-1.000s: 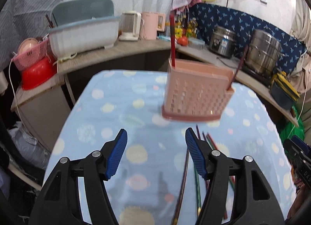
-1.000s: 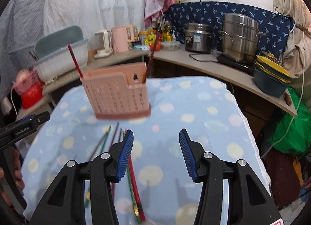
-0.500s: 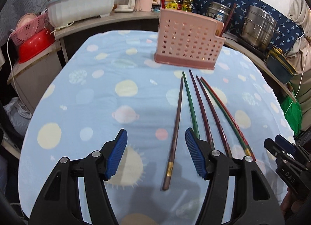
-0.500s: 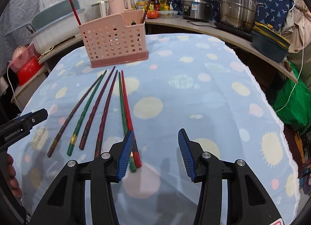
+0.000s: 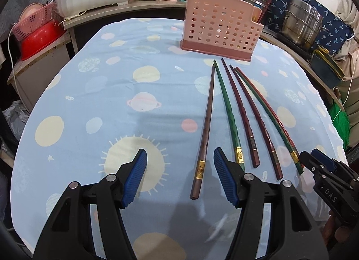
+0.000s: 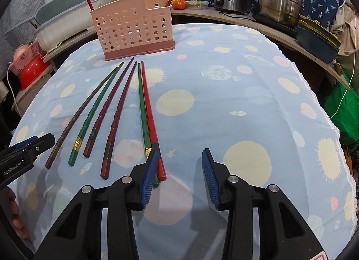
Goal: Organize utensils
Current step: 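Move both open tools back toward the remaining chopsticks, then close the left tool on a brown chopstick while the right tool grasps a red chopstick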
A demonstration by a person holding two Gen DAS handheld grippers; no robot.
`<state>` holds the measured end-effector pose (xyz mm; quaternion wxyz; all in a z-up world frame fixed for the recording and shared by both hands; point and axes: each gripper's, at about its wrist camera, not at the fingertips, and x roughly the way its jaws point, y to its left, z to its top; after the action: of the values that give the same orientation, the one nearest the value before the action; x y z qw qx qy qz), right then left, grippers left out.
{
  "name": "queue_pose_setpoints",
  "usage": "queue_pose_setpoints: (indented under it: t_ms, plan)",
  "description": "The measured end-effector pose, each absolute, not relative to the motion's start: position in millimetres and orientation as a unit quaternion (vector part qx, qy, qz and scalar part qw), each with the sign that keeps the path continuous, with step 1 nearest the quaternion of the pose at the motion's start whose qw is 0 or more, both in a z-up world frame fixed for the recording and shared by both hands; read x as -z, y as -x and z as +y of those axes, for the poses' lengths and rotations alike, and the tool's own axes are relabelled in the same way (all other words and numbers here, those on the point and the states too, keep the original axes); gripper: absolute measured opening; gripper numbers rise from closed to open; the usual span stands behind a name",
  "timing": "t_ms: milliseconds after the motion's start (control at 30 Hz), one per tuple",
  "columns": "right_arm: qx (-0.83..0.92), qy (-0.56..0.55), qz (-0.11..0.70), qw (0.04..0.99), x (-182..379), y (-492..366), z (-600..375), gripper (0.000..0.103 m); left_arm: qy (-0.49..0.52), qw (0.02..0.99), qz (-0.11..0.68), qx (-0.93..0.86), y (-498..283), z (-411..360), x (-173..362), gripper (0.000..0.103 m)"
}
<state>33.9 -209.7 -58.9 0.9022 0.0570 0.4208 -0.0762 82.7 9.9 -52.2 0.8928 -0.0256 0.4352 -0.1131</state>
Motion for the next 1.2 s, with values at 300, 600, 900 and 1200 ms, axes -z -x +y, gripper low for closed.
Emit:
queue_pose_setpoints:
  t_ms: [300,600,900,1200]
  plan:
    - [0.062,-0.046,0.424,0.902,58.3,-36.0,-201.0,0.028,0.027,0.89,0.441,0.115,-83.7,8.6,56.7,0.057]
    - [0.051,-0.047,0.424,0.903,58.2,-38.6,-194.9,0.026,0.031,0.888,0.445,0.113,-84.5,12.2,59.7,0.056]
    - [0.059,-0.062,0.429,0.899,60.4,-42.3,-209.3,0.025,0.025,0.887,0.445,0.12,-83.9,7.4,60.1,0.056]
    - [0.044,-0.052,0.435,0.898,65.3,-46.1,-196.5,0.021,0.018,0.888,0.442,0.124,-82.6,4.8,61.5,0.046]
